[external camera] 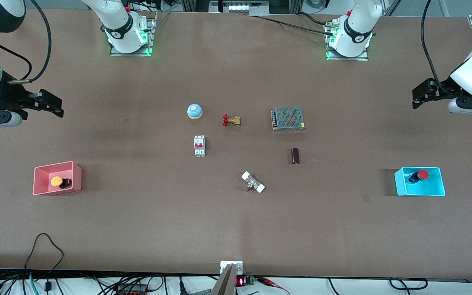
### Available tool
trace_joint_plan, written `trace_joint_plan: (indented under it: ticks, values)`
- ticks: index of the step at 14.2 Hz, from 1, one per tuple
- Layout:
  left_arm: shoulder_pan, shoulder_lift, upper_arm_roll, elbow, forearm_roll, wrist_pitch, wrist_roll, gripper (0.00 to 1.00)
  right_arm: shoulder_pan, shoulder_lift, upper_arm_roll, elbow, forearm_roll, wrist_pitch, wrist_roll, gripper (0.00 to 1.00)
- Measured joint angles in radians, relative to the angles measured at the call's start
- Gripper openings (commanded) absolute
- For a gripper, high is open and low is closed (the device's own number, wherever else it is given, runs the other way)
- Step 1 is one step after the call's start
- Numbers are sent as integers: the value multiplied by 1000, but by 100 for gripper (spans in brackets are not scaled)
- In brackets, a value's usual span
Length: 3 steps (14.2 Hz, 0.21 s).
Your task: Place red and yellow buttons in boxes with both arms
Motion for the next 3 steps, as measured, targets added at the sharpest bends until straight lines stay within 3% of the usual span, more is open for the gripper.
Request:
trace_joint_plan:
  ticks: [3]
  values:
    - [0, 0, 0, 0, 0, -1, 0, 100, -1, 0, 0, 0, 0, -3, 0, 100]
